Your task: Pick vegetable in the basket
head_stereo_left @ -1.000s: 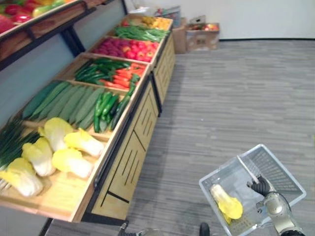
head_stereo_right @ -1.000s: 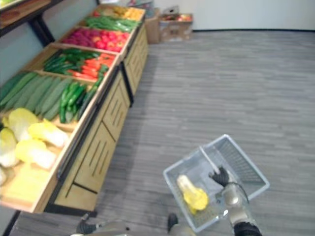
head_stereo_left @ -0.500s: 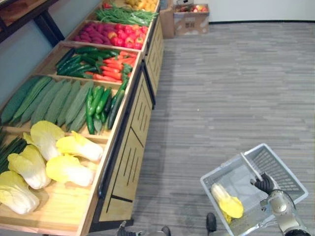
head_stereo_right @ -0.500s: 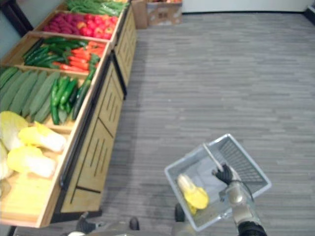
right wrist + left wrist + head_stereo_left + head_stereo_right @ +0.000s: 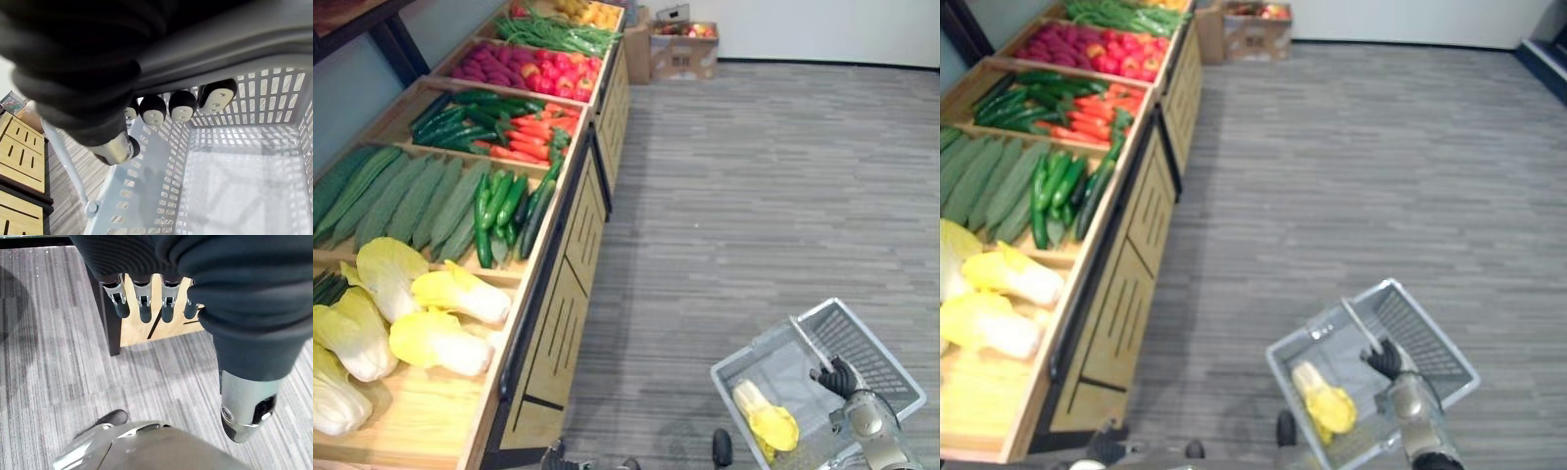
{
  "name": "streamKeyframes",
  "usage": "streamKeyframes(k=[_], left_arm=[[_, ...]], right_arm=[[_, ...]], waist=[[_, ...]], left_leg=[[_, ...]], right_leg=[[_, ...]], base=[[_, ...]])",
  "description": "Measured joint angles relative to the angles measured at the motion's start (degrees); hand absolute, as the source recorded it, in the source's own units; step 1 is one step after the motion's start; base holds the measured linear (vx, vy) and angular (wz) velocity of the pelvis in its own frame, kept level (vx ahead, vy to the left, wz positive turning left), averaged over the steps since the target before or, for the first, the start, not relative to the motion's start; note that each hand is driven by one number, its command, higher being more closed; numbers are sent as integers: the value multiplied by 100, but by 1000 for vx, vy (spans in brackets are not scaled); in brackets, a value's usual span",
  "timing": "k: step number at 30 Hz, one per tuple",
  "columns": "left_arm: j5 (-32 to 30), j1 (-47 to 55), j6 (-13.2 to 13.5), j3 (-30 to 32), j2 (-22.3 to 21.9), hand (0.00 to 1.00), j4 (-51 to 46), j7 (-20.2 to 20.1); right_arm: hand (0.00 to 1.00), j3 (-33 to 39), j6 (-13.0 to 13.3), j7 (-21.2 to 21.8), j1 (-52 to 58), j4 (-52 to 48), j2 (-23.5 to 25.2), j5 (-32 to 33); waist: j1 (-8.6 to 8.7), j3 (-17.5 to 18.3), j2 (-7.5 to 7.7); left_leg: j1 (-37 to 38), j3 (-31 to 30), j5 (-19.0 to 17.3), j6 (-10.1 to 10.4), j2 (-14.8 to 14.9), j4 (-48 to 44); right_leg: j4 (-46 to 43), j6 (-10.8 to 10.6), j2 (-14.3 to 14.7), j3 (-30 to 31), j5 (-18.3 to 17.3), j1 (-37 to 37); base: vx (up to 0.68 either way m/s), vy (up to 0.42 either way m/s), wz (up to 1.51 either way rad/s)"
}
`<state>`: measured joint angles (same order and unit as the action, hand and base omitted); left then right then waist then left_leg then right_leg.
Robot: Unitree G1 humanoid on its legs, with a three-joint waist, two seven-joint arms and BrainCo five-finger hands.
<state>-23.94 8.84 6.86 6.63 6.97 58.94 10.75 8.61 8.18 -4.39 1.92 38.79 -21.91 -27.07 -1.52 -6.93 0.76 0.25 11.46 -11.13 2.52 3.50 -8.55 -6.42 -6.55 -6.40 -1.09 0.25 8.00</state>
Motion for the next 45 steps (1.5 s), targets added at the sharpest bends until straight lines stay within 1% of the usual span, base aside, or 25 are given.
streamKeyframes(k=[2, 6, 7, 8, 10, 11, 13, 14, 15, 16, 17, 18, 21, 22, 23, 25, 28, 31, 36, 38, 39, 40, 42, 43, 45], left_arm=[[2, 11, 4, -82, 25, 0, 25, 2], [5, 101, -1, -141, 120, 0, 6, 10], [4, 110, -6, -136, 156, 0, 6, 7], [4, 104, -9, -115, 195, 0, -2, 8], [5, 97, -20, -66, 195, 0, -8, 8], [3, 94, -72, 3, 183, 0, -22, 11], [2, 67, -94, 55, 198, 0, -22, 12], [3, 49, -102, 66, 199, 0, -22, 19], [3, 25, -126, 118, 200, 0, -18, 28], [2, -5, -132, 147, 128, 0, -17, 23], [2, -23, -133, 162, 57, 0, -13, 25], [0, -64, -100, 163, -18, 0, -18, 32], [2, -136, -82, 160, -111, 0, -11, 36], [10, -139, -83, 160, -151, 0, -13, 36], [33, -129, -85, 171, -204, 0, -72, 38], [58, -125, -71, 156, -196, 0, -115, 46], [75, -119, 14, 166, -201, 0, -313, 110], [75, -121, 49, 176, -207, 0, -437, 178], [58, -17, 34, 241, -247, 0, -415, 229], [51, 92, 20, 243, -286, 0, -395, 234], [42, 167, 11, 259, -318, 0, -347, 239], [41, 180, 2, 283, -252, 0, -299, 256], [30, 222, 2, 328, -169, 0, -265, 256], [26, 226, -3, 341, -171, 0, -227, 252], [-2, 234, 7, 318, -158, 0, -193, 247]], right_arm=[[100, 211, -28, -8, -45, -12, 43, -23], [100, 220, -38, -27, -32, -16, 129, -15], [100, 223, -36, -33, -35, -30, 159, -13], [100, 223, -35, -33, -40, -33, 170, -6], [100, 254, -37, -33, -56, -30, 169, -6], [100, 312, -39, -33, -63, -29, 171, -6], [100, 417, -71, -50, -69, -16, 203, -12], [100, 486, -87, -52, -66, -8, 209, -13], [100, 530, -125, -56, -70, -7, 204, -9], [100, 645, -176, -85, -64, -2, 204, -8], [100, 686, -181, -85, -62, 4, 187, -7], [100, 674, -191, -86, -113, 6, 199, -6], [100, 654, -153, -80, -148, 10, 290, 1], [100, 653, -150, -84, -114, 5, 277, 15], [100, 621, -148, -105, -41, 3, 264, 21], [100, 563, -145, -134, 13, 3, 251, 20], [100, 560, -144, -156, 66, 28, 249, 20], [100, 705, -148, -163, 92, 38, 238, 21], [100, 862, -148, -242, 92, 24, 217, 21], [100, 863, -151, -268, 132, 25, 195, 19], [100, 819, -170, -266, 170, 63, 170, 16], [100, 635, -179, -267, 169, 110, 275, 14], [100, 357, -125, -266, 80, 82, 296, 10], [100, 301, -119, -265, -34, 83, 290, -5], [100, 253, -88, -266, -118, 84, 288, -4]], waist=[[6, -124, 15], [151, -327, 38], [156, -303, 0], [145, -303, 29], [148, -318, 44], [144, -334, 87], [149, -397, 132], [158, -413, 147], [192, -451, 158], [247, -424, -18], [274, -411, -159], [257, -345, -410], [287, -355, -401], [288, -357, -399], [259, -365, -382], [190, -419, -308], [54, -434, -288], [-10, -445, -261], [8, -414, -297], [-9, -348, -488], [-50, -267, -665], [-133, -315, -404], [-239, -299, -134], [-278, -293, -48], [-337, -279, -34]], left_leg=[[54, 43, -256, -156, 56, -294], [588, 39, -353, -342, -19, -236], [689, 42, -344, -369, -36, -131], [671, 40, -331, -386, -35, -36], [642, 35, -320, -360, -40, 17], [663, 2, -335, -254, -43, 70], [787, -72, -400, -41, -45, 112], [845, -110, -450, 38, -46, 130], [999, -191, -592, 204, 5, 143], [1032, -299, -708, 362, 261, 144], [1046, -360, -732, 414, 435, 129], [1063, -493, -605, 525, 658, 22], [441, -1000, 20, 627, 801, -1516], [228, -1124, 391, 658, 803, -2070], [-80, -1247, 1295, 668, 795, -2881], [-366, -1236, 1837, 648, 837, -3675], [-1032, -951, 951, 509, 904, -4477], [-1327, -686, 689, 453, 870, -3459], [-1170, -1003, 871, 532, 433, 63], [-1184, -1211, 949, 583, 439, 776], [-1166, -1283, 1268, 549, 498, 785], [-1096, -1162, 1183, 443, 281, 642], [-1105, -1001, 968, 280, -12, 481], [-1108, -875, 833, 195, -159, 338], [-1047, -741, 586, 73, -292, 214]], right_leg=[[-2061, 87, -78, -139, -115, 857], [-3141, 243, -434, -562, 18, 1100], [-2819, 328, -475, -717, -38, 1078], [-1938, 291, -448, -831, -10, 1060], [-1168, 218, -442, -829, 77, 1067], [-208, 36, -452, -770, 206, 1020], [490, -60, -523, -761, 267, 957], [570, -60, -551, -765, 267, 950], [476, 32, -533, -749, 651, 928], [154, 102, -355, -805, 970, 975], [-24, 239, -215, -883, 854, 1016], [-300, 456, -6, -980, 588, 1072], [-733, 670, 29, -1176, 111, 862], [-787, 700, 17, -1225, -41, 695], [-770, 748, 7, -1268, -254, 355], [-676, 806, -3, -1276, -464, 20], [-464, 897, -10, -1311, -692, -499], [-298, 777, -145, -1452, -768, -864], [-115, 409, -377, -1619, -848, -1052], [20, 176, -255, -1732, -897, -1185], [56, 0, -172, -1715, -987, -1323], [113, -36, -358, -1650, -979, -1449], [227, -77, -636, -1351, -961, -1484], [245, -257, -804, -1147, -853, -1495], [29, -375, -987, -907, -776, -1420]], base=[[-82, 32, -13], [-24, 66, 3], [87, 66, 3], [137, 41, 0], [190, -30, 4], [313, -104, 5], [343, -150, 17], [380, -217, 31], [497, -291, 39], [445, -266, 42], [520, -262, 26], [527, -300, 3], [447, -294, 14], [583, -348, 35], [400, -226, 20], [360, -175, 9], [303, -120, 3], [268, -13, 15], [226, 177, 21], [231, 278, 22], [309, 337, 12], [303, 311, 5], [285, 243, -12], [268, 220, -24], [236, 193, -32]])
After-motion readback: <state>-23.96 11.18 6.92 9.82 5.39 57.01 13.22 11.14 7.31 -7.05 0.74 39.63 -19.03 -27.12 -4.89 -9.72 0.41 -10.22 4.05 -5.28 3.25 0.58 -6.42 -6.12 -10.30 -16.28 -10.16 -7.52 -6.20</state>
